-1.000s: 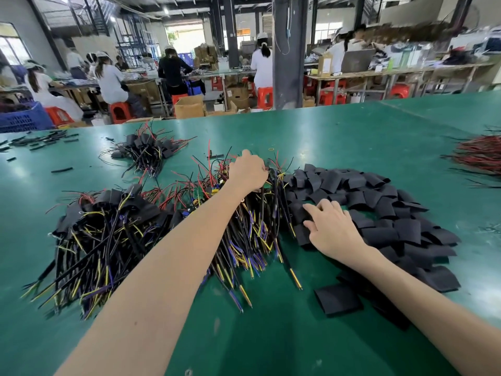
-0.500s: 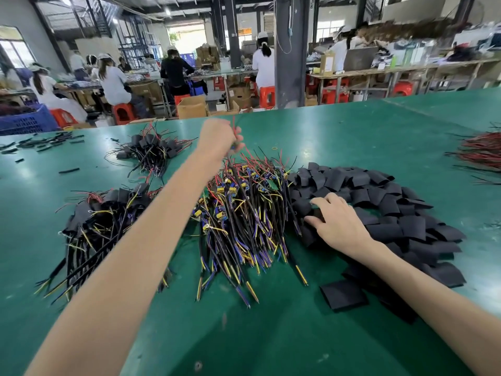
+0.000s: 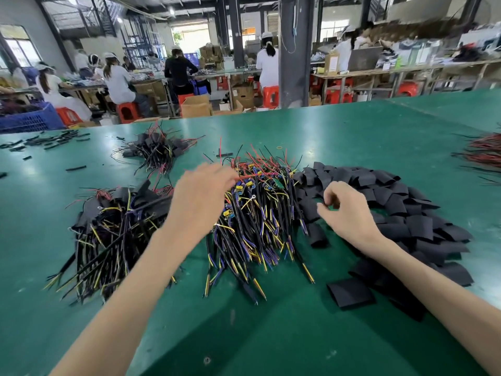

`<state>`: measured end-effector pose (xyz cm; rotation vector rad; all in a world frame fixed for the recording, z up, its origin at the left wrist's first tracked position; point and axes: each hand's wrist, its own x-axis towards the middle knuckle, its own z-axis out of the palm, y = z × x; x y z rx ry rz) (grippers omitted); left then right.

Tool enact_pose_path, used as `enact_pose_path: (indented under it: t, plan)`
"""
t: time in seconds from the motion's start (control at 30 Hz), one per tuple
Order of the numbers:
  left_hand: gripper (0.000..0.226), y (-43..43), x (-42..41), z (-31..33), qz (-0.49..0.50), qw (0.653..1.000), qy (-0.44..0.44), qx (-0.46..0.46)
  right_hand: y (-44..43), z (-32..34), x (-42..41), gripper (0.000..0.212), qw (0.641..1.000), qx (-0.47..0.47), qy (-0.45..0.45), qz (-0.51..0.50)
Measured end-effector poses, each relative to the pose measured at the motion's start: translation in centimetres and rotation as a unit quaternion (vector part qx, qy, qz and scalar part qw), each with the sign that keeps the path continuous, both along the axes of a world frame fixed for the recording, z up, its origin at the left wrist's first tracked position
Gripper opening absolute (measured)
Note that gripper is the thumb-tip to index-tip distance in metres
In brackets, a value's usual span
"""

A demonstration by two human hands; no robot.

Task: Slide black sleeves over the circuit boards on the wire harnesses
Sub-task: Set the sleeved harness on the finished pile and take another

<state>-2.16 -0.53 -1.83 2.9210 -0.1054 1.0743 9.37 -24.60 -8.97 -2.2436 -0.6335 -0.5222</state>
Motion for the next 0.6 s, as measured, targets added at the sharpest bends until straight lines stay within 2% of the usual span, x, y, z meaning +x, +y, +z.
enact_pose_path:
  t: [0.07,0.13,0.27,0.37,0.6]
  plan:
    - [0.014,-0.4,-0.1,-2.2,-0.006,1.000,0.009,0.019,0.1,0.3,-0.4,0.042,0.999,0.017,-0.013,0.041]
    - [0.015,-0.9,-0.1,-3.8,-0.017,1.000,0.013,0.000,0.3,0.3,-0.7,0.046,0.997,0.029,-0.013,0.070]
    - [0.023,-1.9,-0.5,-5.4,-0.055,0.994,0.022,-0.096,0.9,0.1,-1.1,0.039,0.996,0.037,0.016,0.074]
    - [0.021,-2.0,-1.2,-5.8,-0.066,0.984,0.028,-0.162,1.1,-0.1,-1.4,0.043,0.995,0.014,0.026,0.096]
    - [0.012,-2.7,-1.9,-5.6,-0.067,0.976,-0.003,-0.209,1.0,-0.3,-1.4,0.045,0.992,0.036,0.047,0.111]
